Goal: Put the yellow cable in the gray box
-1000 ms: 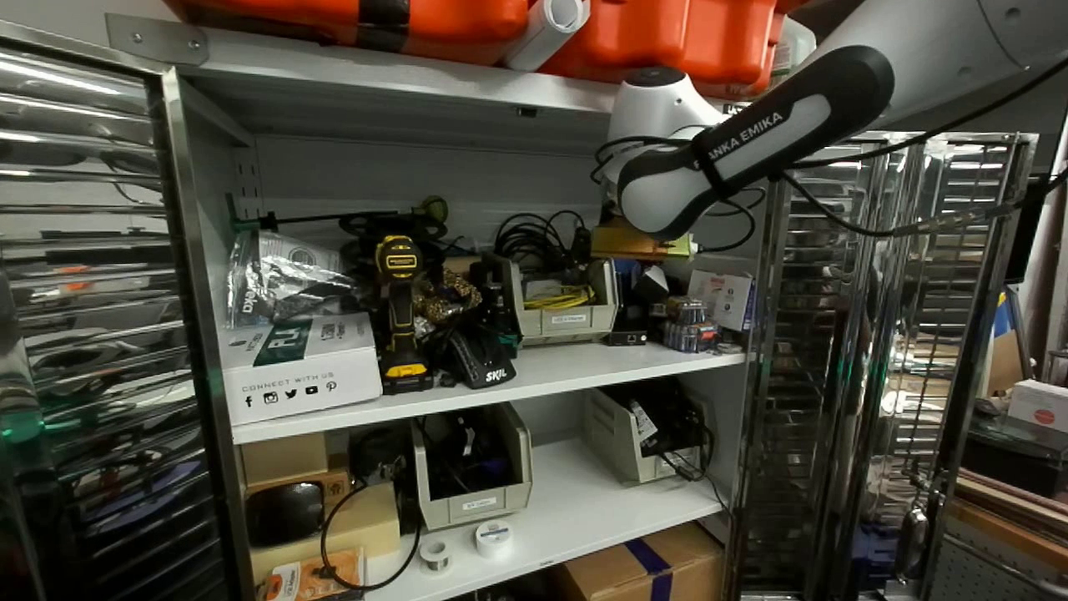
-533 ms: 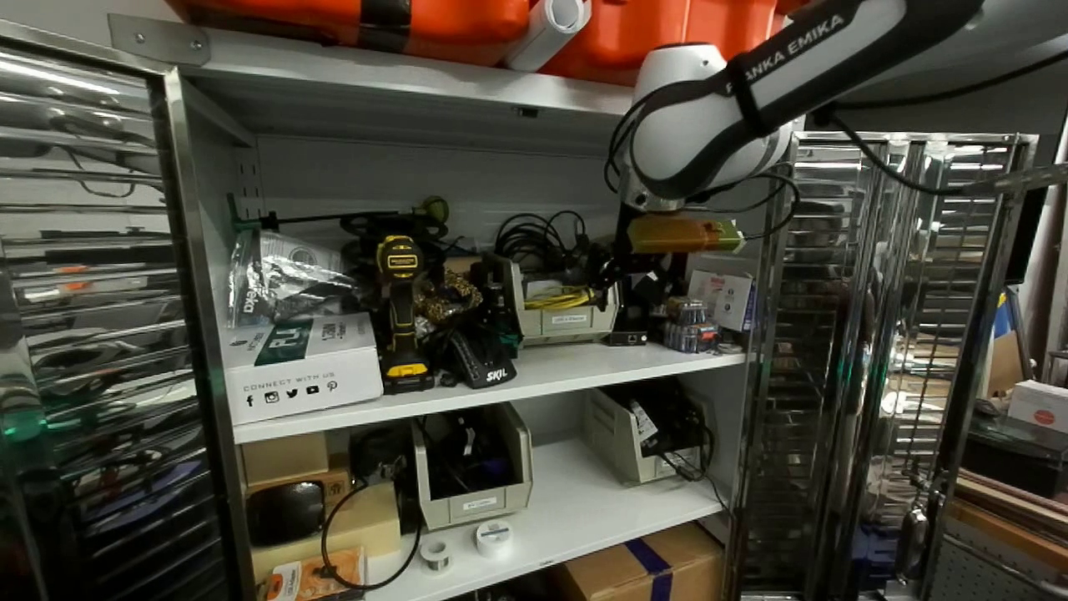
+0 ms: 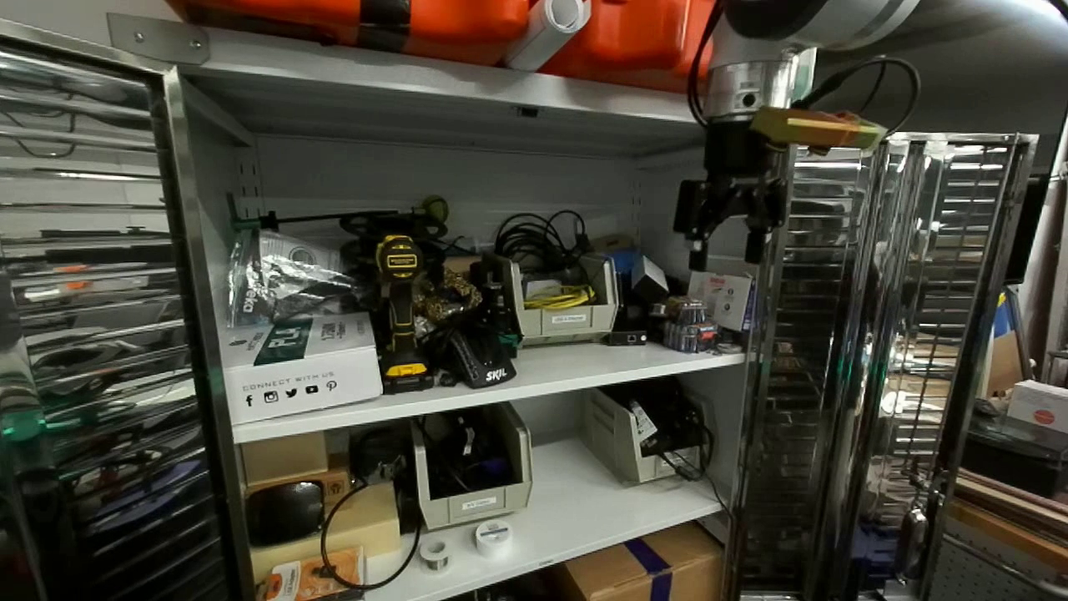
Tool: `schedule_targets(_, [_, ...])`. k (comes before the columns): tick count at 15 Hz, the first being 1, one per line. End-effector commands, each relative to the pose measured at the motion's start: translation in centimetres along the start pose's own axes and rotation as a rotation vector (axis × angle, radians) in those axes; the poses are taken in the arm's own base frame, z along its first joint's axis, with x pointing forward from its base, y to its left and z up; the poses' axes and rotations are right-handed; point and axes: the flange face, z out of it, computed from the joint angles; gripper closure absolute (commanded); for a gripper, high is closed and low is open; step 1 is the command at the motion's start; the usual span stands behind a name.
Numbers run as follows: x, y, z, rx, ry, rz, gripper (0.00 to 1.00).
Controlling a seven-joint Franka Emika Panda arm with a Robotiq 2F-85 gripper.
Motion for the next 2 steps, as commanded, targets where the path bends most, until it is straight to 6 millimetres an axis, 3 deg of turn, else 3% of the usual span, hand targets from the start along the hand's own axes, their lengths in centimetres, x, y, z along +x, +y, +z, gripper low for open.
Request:
schedule_targets(1, [-0.57, 0.51, -0.77, 0.002, -0.001, -0.003, 0.00])
schedule_targets(2, [-0.94, 0.77, -1.08, 0.004, -0.002, -0.005, 0.00])
